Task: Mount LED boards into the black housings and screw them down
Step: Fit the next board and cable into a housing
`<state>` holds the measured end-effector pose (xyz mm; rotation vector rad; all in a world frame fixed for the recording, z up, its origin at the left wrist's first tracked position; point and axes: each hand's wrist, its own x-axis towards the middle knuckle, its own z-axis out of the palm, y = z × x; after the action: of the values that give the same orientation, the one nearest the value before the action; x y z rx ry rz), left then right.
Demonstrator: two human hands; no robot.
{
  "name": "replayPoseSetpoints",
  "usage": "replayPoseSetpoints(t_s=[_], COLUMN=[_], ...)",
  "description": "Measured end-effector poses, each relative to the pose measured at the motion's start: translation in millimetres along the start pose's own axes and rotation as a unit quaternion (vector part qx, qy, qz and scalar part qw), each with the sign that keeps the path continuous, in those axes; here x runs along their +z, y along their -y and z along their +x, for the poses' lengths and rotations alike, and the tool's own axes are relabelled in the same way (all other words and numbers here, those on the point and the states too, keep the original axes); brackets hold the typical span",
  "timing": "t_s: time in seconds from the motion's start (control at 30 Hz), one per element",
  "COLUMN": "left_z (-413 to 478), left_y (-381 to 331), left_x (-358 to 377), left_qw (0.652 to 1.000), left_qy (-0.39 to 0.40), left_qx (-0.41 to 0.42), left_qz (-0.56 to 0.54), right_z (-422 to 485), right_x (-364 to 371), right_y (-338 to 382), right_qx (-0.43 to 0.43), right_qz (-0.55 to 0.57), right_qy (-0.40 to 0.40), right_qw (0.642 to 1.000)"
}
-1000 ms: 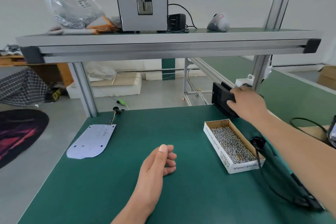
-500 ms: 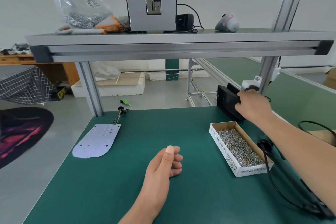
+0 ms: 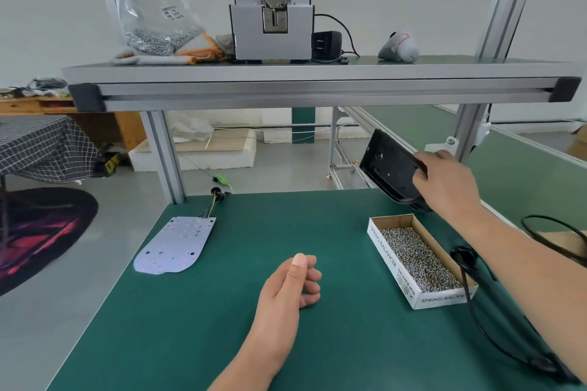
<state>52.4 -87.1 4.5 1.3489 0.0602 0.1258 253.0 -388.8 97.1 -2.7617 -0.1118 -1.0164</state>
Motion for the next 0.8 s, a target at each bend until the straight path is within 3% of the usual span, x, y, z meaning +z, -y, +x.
replayPoseSetpoints(t_s=[0.1,0.2,0.4,0.53,0.8], left_z=[0,1,0,-2,13], left_y=[-1,0,-4,-7,-11], left_x=[0,0,4,3,-22], left_qw=[1.000,1.000,1.000,0.999,0.974], left_qy=[-0.001,-0.009,-0.021,-0.029,-0.133], left_qx=[-0.001,0.000,0.001,0.015,0.069], left_qz=[-0.005,-0.011,-0.018,0.000,0.168], right_z=[-9,-37,-107,-139,-168], right_x=[-12,-20,-18,-24,-50], right_y=[27,56,87,96,110], right_qx=[0.002,0.021,0.131,0.108,0.057], right_qz=[0.078,0.167,0.358,0.364,0.313], right_qy=[-0.001,0.072,0.245,0.278,0.333], right_qw=[0.997,0.983,0.892,0.882,0.888])
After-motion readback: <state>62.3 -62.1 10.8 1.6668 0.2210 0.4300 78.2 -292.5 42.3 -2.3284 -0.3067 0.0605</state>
